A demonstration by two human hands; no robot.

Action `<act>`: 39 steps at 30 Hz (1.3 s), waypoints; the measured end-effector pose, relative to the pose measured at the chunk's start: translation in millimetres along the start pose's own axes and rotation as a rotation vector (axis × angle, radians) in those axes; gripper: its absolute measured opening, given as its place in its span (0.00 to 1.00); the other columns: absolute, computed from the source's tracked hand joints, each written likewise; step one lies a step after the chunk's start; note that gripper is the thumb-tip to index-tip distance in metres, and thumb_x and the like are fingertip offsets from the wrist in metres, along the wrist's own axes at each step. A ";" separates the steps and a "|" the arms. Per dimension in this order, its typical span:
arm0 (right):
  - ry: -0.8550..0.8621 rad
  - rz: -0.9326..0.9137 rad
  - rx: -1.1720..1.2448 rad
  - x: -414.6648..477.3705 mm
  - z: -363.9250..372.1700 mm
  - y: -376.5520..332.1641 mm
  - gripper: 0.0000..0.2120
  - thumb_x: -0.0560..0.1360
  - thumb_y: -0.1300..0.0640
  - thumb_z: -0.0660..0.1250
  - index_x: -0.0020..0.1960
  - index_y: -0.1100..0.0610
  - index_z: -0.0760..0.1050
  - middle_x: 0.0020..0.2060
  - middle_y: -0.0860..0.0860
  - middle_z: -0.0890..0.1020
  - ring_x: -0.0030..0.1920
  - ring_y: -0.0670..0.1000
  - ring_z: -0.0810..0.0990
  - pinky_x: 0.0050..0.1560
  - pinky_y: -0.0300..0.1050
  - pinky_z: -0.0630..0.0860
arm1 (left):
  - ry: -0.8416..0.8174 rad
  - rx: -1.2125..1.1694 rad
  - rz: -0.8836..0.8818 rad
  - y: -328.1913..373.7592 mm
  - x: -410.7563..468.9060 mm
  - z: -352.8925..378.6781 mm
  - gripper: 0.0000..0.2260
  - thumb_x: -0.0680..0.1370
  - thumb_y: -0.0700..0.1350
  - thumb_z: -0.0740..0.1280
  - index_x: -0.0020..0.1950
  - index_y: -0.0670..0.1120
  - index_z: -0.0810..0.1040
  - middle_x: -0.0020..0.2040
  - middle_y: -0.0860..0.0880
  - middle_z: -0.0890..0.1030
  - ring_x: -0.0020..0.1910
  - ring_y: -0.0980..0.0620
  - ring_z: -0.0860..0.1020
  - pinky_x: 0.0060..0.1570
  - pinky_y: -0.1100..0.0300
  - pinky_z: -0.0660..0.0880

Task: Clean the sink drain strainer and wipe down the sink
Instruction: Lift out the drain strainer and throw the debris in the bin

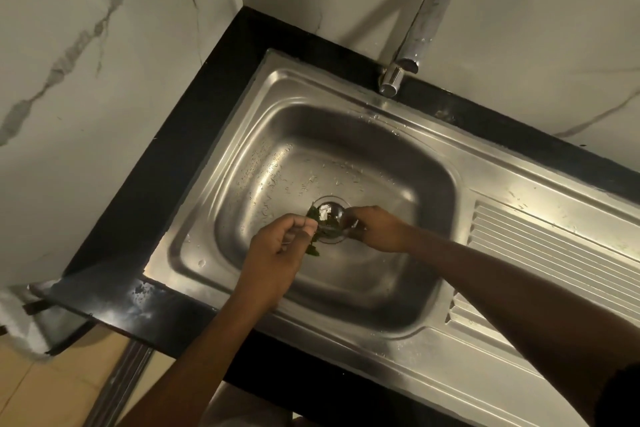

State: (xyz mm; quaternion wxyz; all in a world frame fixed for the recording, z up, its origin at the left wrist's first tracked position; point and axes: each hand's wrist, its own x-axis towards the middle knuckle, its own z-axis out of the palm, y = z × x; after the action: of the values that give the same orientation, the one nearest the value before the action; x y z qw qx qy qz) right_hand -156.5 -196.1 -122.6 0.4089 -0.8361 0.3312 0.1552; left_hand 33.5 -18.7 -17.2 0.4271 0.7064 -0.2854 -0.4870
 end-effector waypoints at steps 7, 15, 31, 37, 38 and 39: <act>0.133 0.152 0.452 -41.9 7.2 -27.3 0.07 0.83 0.61 0.67 0.50 0.49 0.79 0.42 0.45 0.85 0.42 0.42 0.86 0.42 0.41 0.82 | 0.031 0.069 -0.053 7.0 10.8 -2.9 0.07 0.83 0.45 0.68 0.56 0.54 0.85 0.54 0.55 0.87 0.56 0.53 0.85 0.64 0.48 0.81; 0.427 -0.019 0.323 -92.5 12.8 -74.5 0.05 0.82 0.55 0.68 0.55 0.46 0.81 0.49 0.43 0.85 0.50 0.46 0.84 0.54 0.53 0.82 | -0.029 0.024 -0.173 18.8 16.2 5.9 0.08 0.84 0.51 0.68 0.53 0.48 0.84 0.52 0.45 0.88 0.46 0.45 0.89 0.54 0.45 0.86; 0.914 0.160 0.965 -141.5 4.8 -112.7 0.15 0.83 0.65 0.65 0.66 0.53 0.80 0.56 0.48 0.87 0.52 0.50 0.88 0.53 0.49 0.85 | -0.056 -0.023 -0.029 60.0 21.3 26.9 0.12 0.80 0.32 0.70 0.59 0.45 0.85 0.49 0.46 0.89 0.35 0.49 0.88 0.38 0.59 0.85; 1.013 0.202 1.082 -146.3 -21.2 -115.4 0.08 0.85 0.54 0.65 0.60 0.52 0.82 0.45 0.50 0.89 0.44 0.54 0.89 0.44 0.46 0.86 | -0.066 0.029 0.094 73.2 31.5 53.1 0.13 0.80 0.34 0.70 0.62 0.46 0.85 0.52 0.48 0.89 0.43 0.49 0.89 0.45 0.53 0.87; 1.028 0.195 1.100 -147.0 -26.6 -114.1 0.09 0.85 0.53 0.64 0.59 0.52 0.83 0.45 0.52 0.89 0.43 0.55 0.89 0.43 0.46 0.86 | -0.074 0.021 0.104 77.3 32.9 57.8 0.13 0.80 0.34 0.70 0.62 0.45 0.85 0.52 0.47 0.89 0.42 0.49 0.89 0.43 0.55 0.86; 1.046 0.197 1.101 -147.1 -32.1 -111.4 0.10 0.85 0.53 0.64 0.58 0.53 0.83 0.44 0.53 0.89 0.42 0.56 0.88 0.42 0.46 0.86 | -0.085 0.016 0.113 81.8 34.5 62.4 0.13 0.80 0.34 0.70 0.62 0.44 0.85 0.52 0.46 0.89 0.42 0.49 0.89 0.42 0.56 0.86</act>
State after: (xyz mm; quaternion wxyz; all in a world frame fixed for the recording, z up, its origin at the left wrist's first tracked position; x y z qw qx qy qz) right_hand -188.8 -108.9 39.9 0.5407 -0.4430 0.5843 -0.4123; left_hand -11.1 -105.9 29.6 0.4356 0.6711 -0.3469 -0.4894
